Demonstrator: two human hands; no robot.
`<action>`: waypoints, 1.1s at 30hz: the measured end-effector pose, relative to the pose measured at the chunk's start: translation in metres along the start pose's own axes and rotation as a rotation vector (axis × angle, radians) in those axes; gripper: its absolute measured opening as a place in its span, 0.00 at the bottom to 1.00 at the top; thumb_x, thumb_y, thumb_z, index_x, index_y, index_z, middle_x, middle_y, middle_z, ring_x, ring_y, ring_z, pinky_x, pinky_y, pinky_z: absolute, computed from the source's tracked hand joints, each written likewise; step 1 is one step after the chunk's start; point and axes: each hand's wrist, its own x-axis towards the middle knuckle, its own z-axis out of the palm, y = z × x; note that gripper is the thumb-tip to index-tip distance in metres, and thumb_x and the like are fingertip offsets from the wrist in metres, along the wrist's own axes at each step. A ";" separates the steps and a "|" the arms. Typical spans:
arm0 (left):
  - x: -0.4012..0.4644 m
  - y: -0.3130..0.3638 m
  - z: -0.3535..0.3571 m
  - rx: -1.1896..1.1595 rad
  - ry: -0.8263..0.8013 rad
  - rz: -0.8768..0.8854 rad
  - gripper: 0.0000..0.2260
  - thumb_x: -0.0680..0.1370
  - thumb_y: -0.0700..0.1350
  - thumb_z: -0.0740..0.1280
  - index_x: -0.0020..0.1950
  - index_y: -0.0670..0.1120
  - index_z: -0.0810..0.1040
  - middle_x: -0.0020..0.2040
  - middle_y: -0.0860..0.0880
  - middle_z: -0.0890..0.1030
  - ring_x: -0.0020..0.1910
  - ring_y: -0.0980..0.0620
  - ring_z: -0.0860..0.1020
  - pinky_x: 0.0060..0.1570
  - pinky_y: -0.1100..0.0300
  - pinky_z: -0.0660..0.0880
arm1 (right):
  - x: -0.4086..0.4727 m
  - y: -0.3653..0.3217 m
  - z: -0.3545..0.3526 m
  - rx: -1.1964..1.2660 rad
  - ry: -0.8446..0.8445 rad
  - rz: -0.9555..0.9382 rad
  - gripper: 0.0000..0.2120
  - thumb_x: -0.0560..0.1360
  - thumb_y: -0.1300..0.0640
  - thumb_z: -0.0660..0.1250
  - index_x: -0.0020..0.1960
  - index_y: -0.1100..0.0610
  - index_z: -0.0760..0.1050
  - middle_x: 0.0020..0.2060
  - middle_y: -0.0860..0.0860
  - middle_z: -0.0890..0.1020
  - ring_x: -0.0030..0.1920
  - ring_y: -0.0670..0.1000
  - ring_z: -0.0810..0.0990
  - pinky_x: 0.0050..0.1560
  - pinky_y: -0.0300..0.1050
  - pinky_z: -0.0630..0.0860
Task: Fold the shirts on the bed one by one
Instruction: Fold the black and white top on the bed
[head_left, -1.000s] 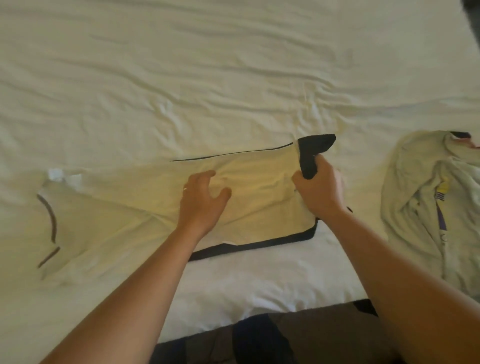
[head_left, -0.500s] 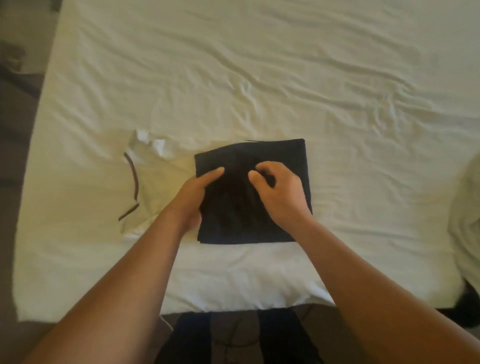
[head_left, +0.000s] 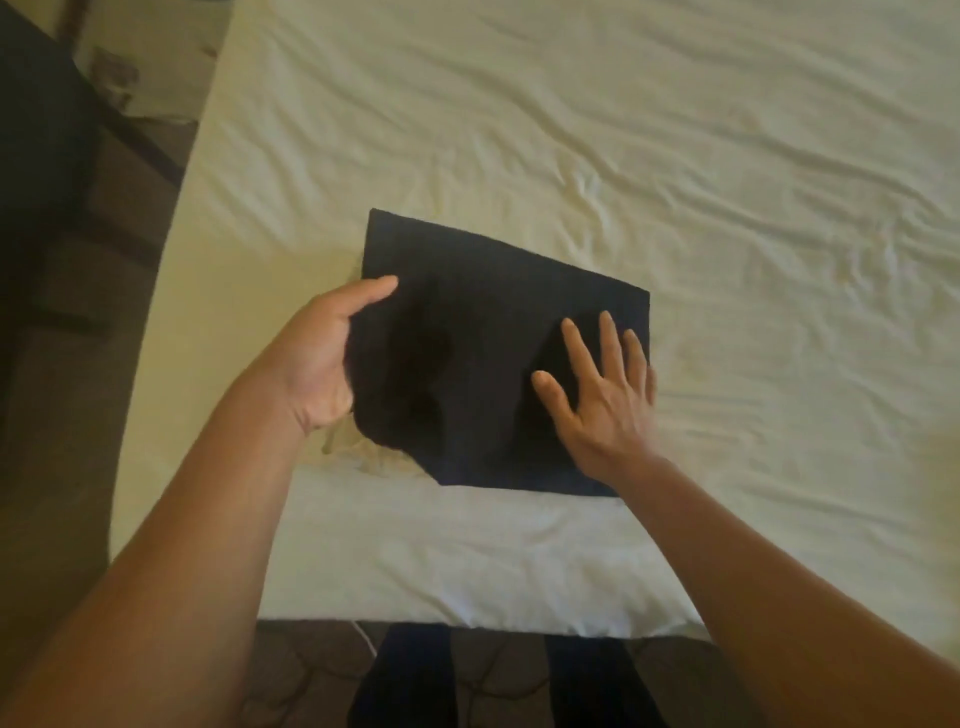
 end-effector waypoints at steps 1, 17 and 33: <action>0.003 -0.007 -0.016 0.019 0.037 -0.031 0.19 0.82 0.54 0.63 0.69 0.47 0.78 0.58 0.45 0.85 0.58 0.43 0.83 0.58 0.48 0.78 | 0.003 -0.004 0.007 -0.062 -0.060 -0.016 0.37 0.76 0.25 0.38 0.81 0.38 0.40 0.81 0.49 0.38 0.80 0.59 0.37 0.77 0.64 0.41; 0.047 -0.067 -0.031 1.033 0.906 0.389 0.17 0.79 0.45 0.66 0.68 0.47 0.74 0.62 0.44 0.78 0.60 0.41 0.77 0.51 0.48 0.77 | 0.010 0.001 0.018 -0.096 0.058 -0.076 0.34 0.79 0.31 0.47 0.79 0.48 0.58 0.81 0.53 0.52 0.80 0.59 0.51 0.76 0.64 0.57; 0.108 -0.083 -0.033 1.846 0.557 0.412 0.36 0.81 0.69 0.40 0.84 0.51 0.43 0.84 0.42 0.42 0.82 0.41 0.43 0.79 0.37 0.46 | 0.038 0.041 0.025 -0.182 0.030 0.037 0.37 0.79 0.28 0.39 0.82 0.44 0.43 0.81 0.52 0.38 0.81 0.56 0.37 0.78 0.62 0.46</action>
